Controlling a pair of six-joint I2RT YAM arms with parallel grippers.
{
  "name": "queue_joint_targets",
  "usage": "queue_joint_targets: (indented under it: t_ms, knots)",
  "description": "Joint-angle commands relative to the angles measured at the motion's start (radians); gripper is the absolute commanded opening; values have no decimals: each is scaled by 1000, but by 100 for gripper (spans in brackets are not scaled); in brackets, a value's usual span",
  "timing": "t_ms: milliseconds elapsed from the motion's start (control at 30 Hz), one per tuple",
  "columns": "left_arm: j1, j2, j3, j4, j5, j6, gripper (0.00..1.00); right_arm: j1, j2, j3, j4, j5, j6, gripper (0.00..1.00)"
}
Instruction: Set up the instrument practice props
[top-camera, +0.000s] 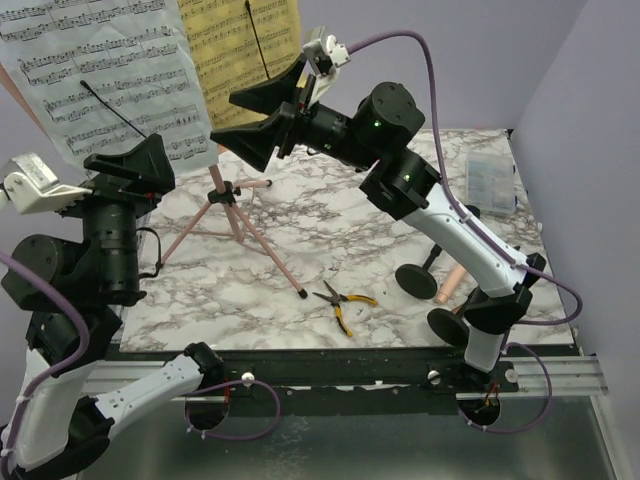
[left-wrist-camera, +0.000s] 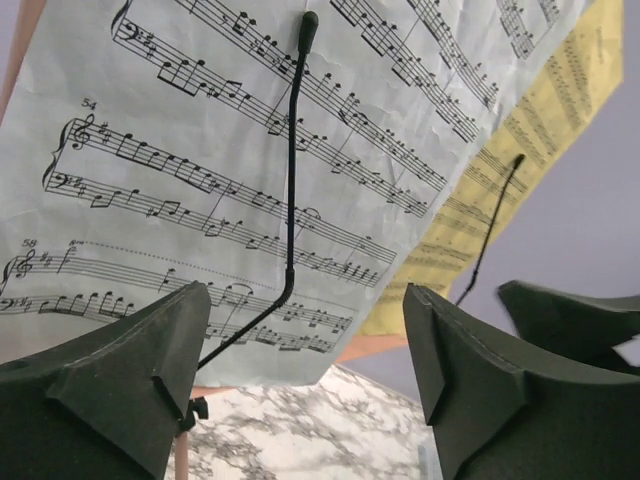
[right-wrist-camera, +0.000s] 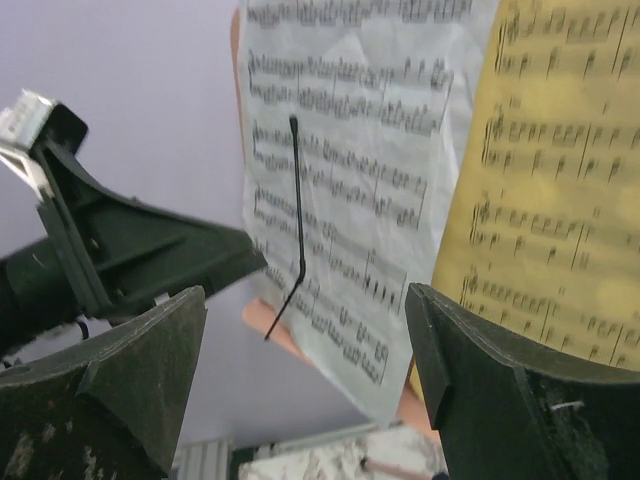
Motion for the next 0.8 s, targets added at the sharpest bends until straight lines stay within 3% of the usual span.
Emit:
queue_joint_targets:
  t_ms: [0, 133, 400, 767]
  knots:
    - [-1, -78, 39, -147, 157, -131, 87, 14, -58, -173, -86, -24, 55, 87]
    - [-2, -124, 55, -250, 211, -207, 89, 29, -85, -269, 14, -10, 83, 84]
    - [-11, -201, 56, -352, 259, -303, 90, 30, -4, -218, 26, 92, 84, 75]
    - [-15, -215, 31, -378, 266, -309, 90, 32, 124, -108, 94, 30, 137, 64]
